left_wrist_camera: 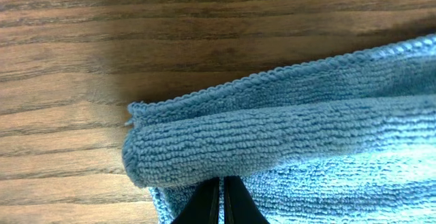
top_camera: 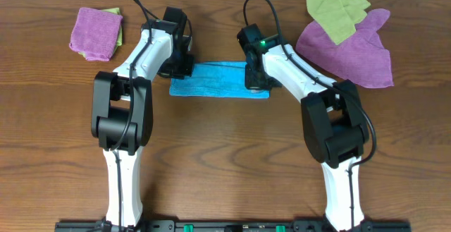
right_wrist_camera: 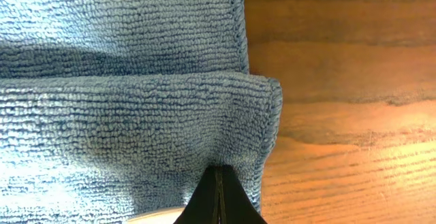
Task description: Fold the cloth
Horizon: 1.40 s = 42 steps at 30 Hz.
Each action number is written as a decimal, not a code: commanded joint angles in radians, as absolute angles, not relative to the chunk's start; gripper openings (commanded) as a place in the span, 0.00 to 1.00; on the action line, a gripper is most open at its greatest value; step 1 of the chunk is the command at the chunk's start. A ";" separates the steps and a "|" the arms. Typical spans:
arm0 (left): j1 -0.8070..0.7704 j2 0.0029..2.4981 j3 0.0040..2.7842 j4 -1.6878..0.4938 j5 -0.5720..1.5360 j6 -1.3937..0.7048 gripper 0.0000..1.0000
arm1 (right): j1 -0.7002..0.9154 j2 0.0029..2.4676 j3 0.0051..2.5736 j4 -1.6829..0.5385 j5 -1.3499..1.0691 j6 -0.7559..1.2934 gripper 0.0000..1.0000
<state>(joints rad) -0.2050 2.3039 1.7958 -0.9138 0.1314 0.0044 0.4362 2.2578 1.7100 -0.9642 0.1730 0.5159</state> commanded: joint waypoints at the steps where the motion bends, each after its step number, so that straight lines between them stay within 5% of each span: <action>1: -0.207 2.367 1.744 -0.956 0.123 -0.008 0.06 | 0.443 2.286 1.681 -0.996 0.153 0.522 0.01; 17: -0.207 2.202 1.744 -0.946 0.123 -0.008 0.06 | 0.447 2.046 1.681 -1.023 0.142 0.500 0.01; 30: -0.228 2.089 1.744 -0.997 0.111 -0.007 0.06 | 0.353 1.501 1.681 -1.195 0.146 0.402 0.02; 36: -0.286 1.878 1.687 -0.994 0.050 -0.007 0.06 | 0.337 1.243 1.621 -1.328 0.281 0.388 0.01; 42: -0.287 1.493 1.327 -0.859 0.041 0.004 0.06 | 0.333 0.963 1.324 -1.283 0.283 0.381 0.02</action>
